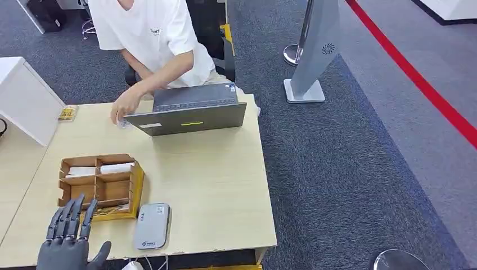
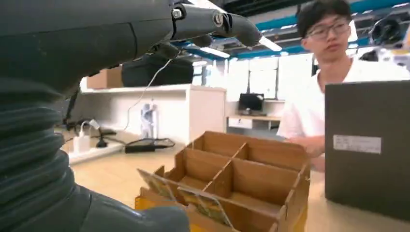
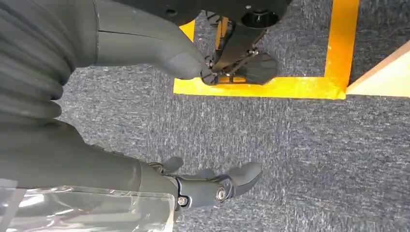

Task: Pass the card to the sensor for recognition and then transmit it.

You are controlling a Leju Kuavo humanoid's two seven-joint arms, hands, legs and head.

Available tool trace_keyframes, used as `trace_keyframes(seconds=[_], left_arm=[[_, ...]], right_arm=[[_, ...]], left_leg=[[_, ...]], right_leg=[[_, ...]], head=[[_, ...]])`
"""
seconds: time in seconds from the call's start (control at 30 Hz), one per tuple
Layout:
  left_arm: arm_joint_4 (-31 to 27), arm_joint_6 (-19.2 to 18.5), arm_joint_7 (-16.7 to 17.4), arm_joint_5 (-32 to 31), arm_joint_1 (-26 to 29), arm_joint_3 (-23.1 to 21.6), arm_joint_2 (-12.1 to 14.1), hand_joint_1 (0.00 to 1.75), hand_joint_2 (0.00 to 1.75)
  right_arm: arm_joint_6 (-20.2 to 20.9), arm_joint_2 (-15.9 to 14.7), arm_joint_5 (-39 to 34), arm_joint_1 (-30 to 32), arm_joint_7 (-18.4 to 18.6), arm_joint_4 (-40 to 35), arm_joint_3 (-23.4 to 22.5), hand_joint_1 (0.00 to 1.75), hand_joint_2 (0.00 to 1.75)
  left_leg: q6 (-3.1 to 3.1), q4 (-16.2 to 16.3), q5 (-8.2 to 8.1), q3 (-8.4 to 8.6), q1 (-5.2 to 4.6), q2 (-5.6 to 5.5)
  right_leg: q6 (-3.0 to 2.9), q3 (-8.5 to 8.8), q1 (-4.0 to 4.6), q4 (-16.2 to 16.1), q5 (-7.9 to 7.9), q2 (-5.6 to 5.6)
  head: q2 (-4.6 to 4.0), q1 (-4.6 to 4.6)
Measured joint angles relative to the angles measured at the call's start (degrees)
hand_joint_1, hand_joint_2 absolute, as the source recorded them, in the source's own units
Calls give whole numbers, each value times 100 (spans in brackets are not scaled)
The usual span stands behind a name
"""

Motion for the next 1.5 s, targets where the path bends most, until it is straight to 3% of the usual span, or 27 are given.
trace_keyframes(seconds=[0.23,0.5,0.63,0.87,1.1,1.5], left_arm=[[255,39,54,157,-91,120,-61,0,175],[1297,304,-295,140,-679,964,-555,0,175],[1709,326,-404,140,-952,1178,-752,0,175],[2194,383,-474,118,-1319,1368,-959,0,175],[2721,704,-667,-77,-1674,1425,-1089,0,175],[3126,824,-754,-188,-1894,1429,-1204,0,175]], right_arm=[[4,0,13,-6,24,7,0,0,175],[37,-2,133,-32,142,11,77,0,175],[39,-2,170,-50,146,11,133,0,175],[57,-2,216,-65,203,9,210,0,175],[98,-4,269,-107,254,9,308,0,175],[118,-4,308,-148,260,9,367,0,175]], left_leg=[[0,0,0,2,0,0],[2,0,2,3,1,-4],[2,0,3,3,0,-4],[2,0,2,3,-1,-4],[2,0,3,4,0,-4],[2,0,2,3,-1,-3]], right_leg=[[-1,2,0,0,0,0],[-1,4,1,0,1,-4],[-1,4,0,1,2,-3],[-1,3,0,1,2,-2],[-1,3,0,1,2,-2],[-2,2,0,1,2,-1]], head=[[0,0],[2,2],[0,0],[0,0],[0,0],[0,0]])
